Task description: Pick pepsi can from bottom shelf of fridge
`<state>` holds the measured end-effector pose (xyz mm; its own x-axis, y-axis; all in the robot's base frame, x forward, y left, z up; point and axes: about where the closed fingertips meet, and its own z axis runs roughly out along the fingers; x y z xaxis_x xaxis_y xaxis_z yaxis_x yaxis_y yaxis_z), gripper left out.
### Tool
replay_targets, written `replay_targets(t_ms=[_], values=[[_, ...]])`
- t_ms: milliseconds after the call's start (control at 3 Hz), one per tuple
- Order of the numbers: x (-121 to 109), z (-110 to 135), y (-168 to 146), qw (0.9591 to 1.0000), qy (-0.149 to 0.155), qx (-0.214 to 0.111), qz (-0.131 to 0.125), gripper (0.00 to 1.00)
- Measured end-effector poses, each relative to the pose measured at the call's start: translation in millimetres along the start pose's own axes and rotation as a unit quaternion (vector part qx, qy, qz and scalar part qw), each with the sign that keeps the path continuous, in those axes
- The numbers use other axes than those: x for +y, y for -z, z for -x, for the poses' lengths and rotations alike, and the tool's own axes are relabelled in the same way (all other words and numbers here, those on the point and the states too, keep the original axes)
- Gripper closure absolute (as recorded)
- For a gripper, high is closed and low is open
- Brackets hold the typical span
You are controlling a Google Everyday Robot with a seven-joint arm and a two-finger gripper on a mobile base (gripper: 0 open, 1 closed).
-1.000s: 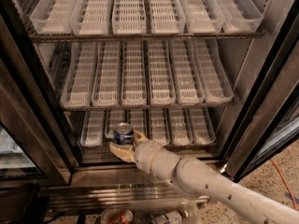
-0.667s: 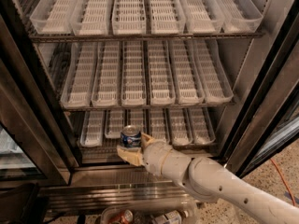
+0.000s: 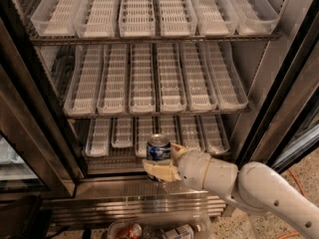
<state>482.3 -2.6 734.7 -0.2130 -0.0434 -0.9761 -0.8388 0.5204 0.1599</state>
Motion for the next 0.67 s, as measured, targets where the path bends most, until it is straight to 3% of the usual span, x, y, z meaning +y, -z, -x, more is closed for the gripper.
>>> replay_targets(t_ms=[333,667], values=[[9.8,3.9,14.8,0.9995,0.003,0.015,0.026,1.0],[13.7,3.3,14.4,0.9993,0.003,0.017,0.033,1.0]])
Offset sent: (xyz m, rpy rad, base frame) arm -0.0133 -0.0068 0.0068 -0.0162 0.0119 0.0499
